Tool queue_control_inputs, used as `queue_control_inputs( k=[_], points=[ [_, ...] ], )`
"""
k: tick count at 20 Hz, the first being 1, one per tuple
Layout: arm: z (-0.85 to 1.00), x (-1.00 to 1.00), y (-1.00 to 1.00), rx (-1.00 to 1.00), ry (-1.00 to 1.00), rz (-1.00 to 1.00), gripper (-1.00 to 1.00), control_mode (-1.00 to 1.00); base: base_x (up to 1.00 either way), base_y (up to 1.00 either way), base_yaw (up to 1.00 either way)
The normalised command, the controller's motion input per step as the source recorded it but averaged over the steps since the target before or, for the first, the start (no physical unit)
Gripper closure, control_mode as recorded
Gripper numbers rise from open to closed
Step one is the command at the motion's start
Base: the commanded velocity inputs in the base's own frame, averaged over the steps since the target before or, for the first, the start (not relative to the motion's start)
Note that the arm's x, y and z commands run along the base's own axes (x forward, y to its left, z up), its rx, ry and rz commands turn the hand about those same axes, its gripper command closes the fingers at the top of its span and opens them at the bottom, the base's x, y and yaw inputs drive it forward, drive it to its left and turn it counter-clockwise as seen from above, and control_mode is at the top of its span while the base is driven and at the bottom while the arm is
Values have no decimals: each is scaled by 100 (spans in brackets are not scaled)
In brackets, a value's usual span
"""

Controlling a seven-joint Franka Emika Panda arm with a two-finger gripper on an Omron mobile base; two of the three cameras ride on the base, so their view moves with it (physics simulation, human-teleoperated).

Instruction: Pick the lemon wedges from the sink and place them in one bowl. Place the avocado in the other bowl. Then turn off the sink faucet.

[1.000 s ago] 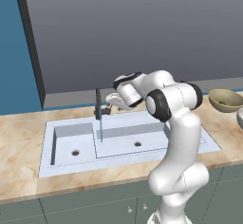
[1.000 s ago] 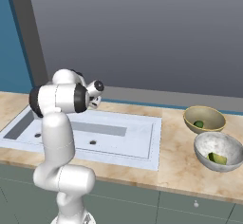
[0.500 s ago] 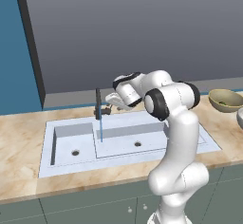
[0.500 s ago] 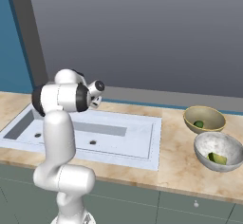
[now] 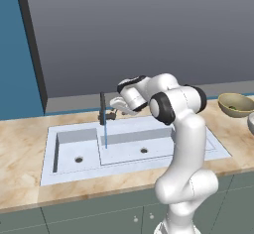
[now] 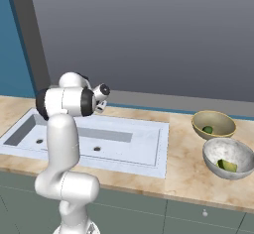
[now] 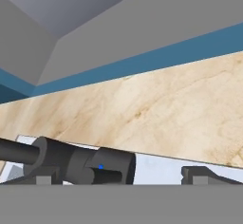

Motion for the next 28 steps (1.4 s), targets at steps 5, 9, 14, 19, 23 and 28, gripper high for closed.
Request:
queue_control_inputs(
  k=[5, 9, 14, 19, 23, 28],
  points=[
    [-5, 10, 2, 0, 0, 0, -100, -100, 0, 0, 0],
    [-4, 7, 9, 0, 0, 0, -100, -100, 0, 0, 0],
    [-14, 0, 13, 0, 0, -1, 100, -100, 0, 0, 0],
    [-27, 6, 18, 0, 0, -3, 100, -100, 0, 0, 0],
    [-30, 12, 16, 0, 0, -3, 100, -100, 0, 0, 0],
    [-30, 5, 15, 0, 0, -2, 100, -100, 0, 0, 0]
  ],
)
